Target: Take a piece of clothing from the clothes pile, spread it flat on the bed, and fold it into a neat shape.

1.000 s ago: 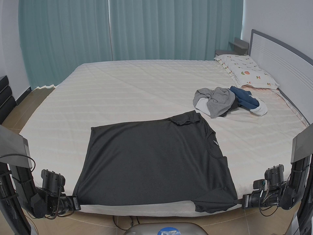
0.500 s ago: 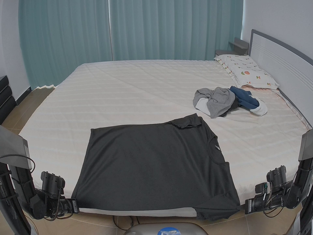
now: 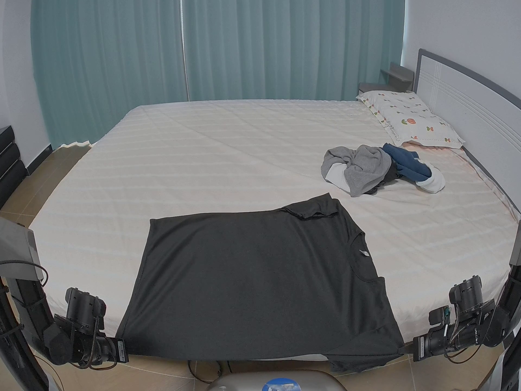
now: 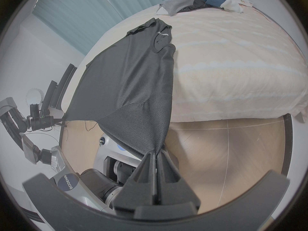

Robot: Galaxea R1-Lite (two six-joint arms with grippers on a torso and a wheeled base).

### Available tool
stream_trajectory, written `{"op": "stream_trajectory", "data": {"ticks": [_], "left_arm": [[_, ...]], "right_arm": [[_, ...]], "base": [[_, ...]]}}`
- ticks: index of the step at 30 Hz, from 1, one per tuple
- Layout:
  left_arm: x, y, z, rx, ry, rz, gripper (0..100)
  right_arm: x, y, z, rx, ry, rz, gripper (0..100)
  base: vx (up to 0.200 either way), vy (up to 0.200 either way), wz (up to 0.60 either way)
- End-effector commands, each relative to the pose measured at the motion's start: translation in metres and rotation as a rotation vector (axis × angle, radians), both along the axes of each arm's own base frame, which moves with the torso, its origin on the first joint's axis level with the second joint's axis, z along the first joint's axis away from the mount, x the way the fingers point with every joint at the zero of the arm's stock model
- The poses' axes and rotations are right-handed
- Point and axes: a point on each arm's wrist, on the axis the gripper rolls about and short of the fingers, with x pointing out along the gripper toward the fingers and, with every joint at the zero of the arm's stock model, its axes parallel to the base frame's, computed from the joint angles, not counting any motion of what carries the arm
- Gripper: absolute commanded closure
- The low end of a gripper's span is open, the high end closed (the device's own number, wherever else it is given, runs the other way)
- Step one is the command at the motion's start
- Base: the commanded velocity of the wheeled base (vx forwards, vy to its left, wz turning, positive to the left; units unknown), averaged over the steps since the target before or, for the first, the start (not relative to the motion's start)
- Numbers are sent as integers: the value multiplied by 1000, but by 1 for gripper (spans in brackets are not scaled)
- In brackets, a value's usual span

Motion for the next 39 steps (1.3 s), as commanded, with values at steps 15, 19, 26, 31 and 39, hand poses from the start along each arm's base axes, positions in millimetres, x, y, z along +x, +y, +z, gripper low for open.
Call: {"op": "stream_trajectory", "data": {"ticks": [15, 19, 26, 31, 39], "left_arm": [[26, 0, 16, -73, -245, 99, 100], [39, -1, 21, -112, -309, 144, 100], [53, -2, 27, -161, -373, 196, 100], [61, -2, 30, -187, -406, 224, 100], [71, -3, 30, -194, -426, 228, 100]], "right_arm": [[14, 2, 16, 43, -202, -20, 100], [21, 3, 21, 64, -252, -40, 100], [45, 6, 33, 83, -354, -41, 100], [56, 7, 36, 89, -387, -42, 100], [78, 10, 39, 110, -423, -60, 100]], "base": [[0, 0, 0], [0, 0, 0], [0, 0, 0], [0, 0, 0], [0, 0, 0]]}}
